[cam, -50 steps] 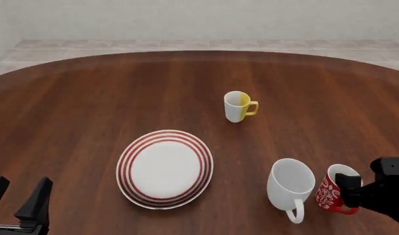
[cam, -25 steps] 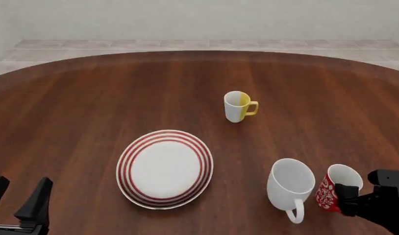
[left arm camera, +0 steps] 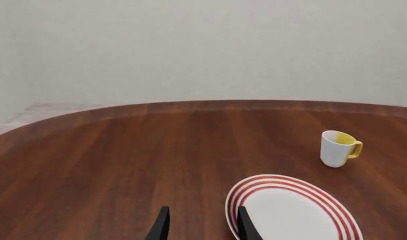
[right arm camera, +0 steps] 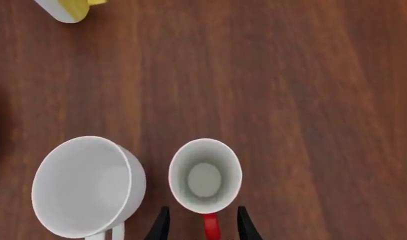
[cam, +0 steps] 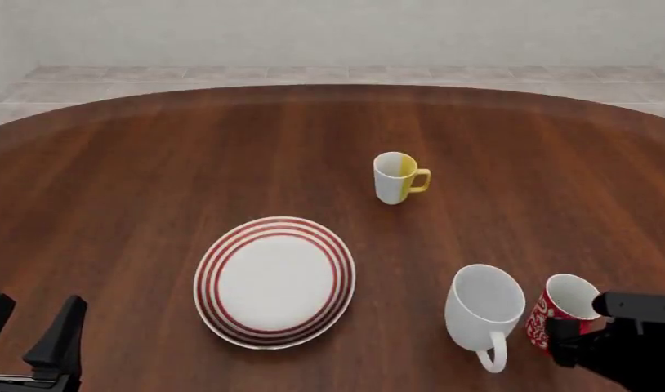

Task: Pick up the red mug and put it on the plate

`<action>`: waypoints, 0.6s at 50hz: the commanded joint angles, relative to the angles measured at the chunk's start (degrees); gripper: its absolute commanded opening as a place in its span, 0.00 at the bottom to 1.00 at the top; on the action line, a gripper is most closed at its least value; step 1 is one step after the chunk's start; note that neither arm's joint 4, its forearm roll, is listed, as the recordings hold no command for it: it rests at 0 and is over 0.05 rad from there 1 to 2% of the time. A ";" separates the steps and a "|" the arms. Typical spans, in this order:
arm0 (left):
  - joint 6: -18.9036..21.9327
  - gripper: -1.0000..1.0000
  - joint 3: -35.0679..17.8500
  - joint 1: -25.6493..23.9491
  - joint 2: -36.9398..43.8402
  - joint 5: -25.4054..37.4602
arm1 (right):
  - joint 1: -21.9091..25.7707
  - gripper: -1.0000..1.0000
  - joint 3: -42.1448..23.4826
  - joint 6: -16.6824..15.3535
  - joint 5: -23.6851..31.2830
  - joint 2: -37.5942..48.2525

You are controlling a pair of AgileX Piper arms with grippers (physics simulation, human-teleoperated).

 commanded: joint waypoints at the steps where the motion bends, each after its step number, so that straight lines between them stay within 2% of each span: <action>1: -0.23 1.00 0.00 0.02 0.00 0.08 | -0.04 1.00 2.44 1.15 -4.18 3.67; 4: -0.23 1.00 0.00 0.03 0.00 0.09 | -0.02 1.00 2.45 1.55 -3.73 3.39; 15: -0.52 1.00 0.00 0.26 0.00 -0.08 | 0.13 1.00 4.00 2.77 -7.76 7.02; 17: -0.59 1.00 0.00 0.25 0.00 -0.08 | -0.16 1.00 3.90 2.87 -7.96 7.28; 18: -0.61 1.00 0.00 0.29 0.00 -0.05 | -1.98 1.00 3.56 1.96 -8.29 7.68; 19: -0.64 1.00 0.00 0.31 0.00 -0.04 | -0.92 1.00 3.75 3.03 -8.42 7.97; 20: -0.69 1.00 0.00 0.36 0.00 -0.01 | -1.91 1.00 3.42 2.00 -8.29 7.88; 21: -0.67 1.00 0.00 0.41 0.00 -0.03 | -1.43 0.00 3.36 2.09 -7.90 7.59; 22: -0.69 1.00 0.00 0.42 0.00 -0.01 | -3.14 0.00 2.91 0.22 -7.59 7.20; 23: -0.71 1.00 0.00 0.51 0.00 -0.01 | -0.80 0.00 3.00 1.55 -7.01 6.70; 29: -0.76 1.00 0.00 0.71 0.00 -0.12 | -1.76 0.00 2.29 1.05 -7.54 7.41; 30: -0.74 1.00 0.00 0.73 0.00 -0.10 | -0.70 0.00 2.42 0.93 -7.23 7.11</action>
